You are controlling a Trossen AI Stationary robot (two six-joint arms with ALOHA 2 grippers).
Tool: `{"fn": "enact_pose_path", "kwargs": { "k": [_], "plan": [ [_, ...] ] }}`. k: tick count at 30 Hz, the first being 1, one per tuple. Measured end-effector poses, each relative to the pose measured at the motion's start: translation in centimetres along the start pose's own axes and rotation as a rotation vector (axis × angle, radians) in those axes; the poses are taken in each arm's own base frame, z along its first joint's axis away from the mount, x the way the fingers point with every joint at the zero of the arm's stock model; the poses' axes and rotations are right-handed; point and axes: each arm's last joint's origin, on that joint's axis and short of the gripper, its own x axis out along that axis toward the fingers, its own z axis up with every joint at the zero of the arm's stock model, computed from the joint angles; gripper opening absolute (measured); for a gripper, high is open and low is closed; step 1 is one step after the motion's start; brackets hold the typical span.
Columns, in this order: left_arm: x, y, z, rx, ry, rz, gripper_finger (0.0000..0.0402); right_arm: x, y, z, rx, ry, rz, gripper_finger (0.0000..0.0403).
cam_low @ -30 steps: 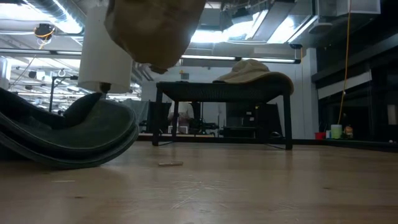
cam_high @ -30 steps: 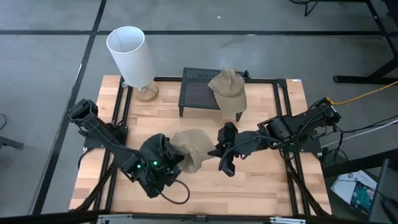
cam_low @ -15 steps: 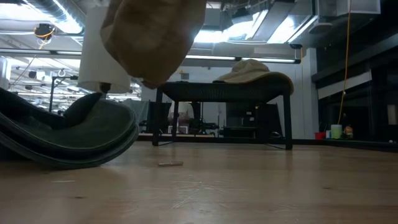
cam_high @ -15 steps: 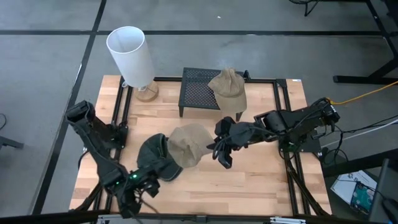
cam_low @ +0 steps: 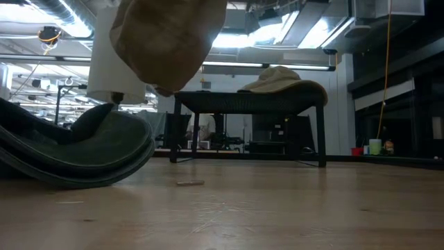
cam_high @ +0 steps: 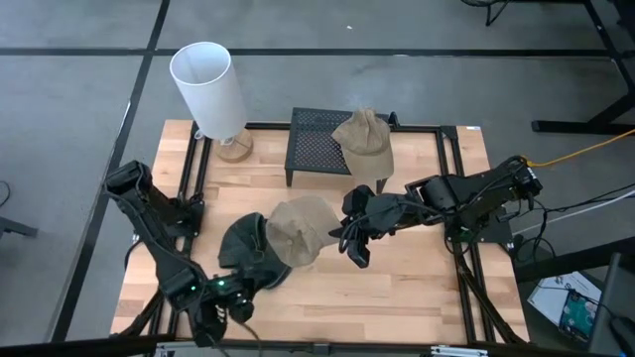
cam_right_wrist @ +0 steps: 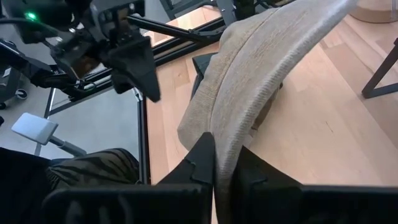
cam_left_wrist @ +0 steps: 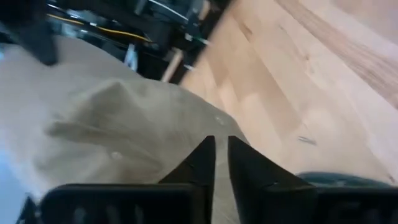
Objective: Pick & Place hat
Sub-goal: Put the brown cap on the shelf
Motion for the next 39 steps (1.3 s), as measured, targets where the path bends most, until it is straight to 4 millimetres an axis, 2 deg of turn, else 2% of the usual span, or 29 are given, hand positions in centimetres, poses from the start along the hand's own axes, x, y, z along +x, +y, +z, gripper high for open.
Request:
{"fn": "enact_pose_path", "kwargs": {
  "k": [4, 11, 16, 26, 30, 35, 37, 39],
  "plan": [
    [0.7, 0.2, -0.6, 0.035, 0.044, -0.015, 0.0090, 0.1, 0.0, -0.1, 0.000, 0.002, -0.001, 0.0020],
    [1.3, 0.5, -1.3, -0.005, 0.096, -0.043, 0.0188, 1.0, 0.6, -0.6, -0.003, 0.023, 0.002, 0.0020],
    [1.4, 0.6, -2.0, 0.001, 0.140, -0.044, 0.0232, 2.2, 1.3, -1.1, -0.016, 0.033, 0.015, 0.0020],
    [0.8, 0.0, -1.8, 0.028, 0.116, -0.130, 0.0246, 4.7, 2.7, -0.9, -0.078, -0.011, 0.153, 0.0020],
    [0.1, -0.5, -1.7, 0.051, 0.095, -0.167, 0.0243, 4.9, 2.5, -0.7, -0.105, -0.019, 0.165, 0.0020],
    [-0.4, -0.6, -1.5, 0.062, 0.074, -0.112, 0.0242, 5.0, 2.4, 0.2, -0.148, -0.057, 0.239, 0.0020],
    [-0.5, -0.6, -1.3, 0.040, 0.063, -0.096, 0.0242, 5.1, 2.2, 0.2, -0.151, -0.069, 0.198, 0.0020],
    [-0.9, -0.8, -1.1, 0.009, 0.045, -0.083, 0.0242, 5.2, 1.7, -0.3, -0.147, -0.057, 0.076, 0.0019]
  ]
}}
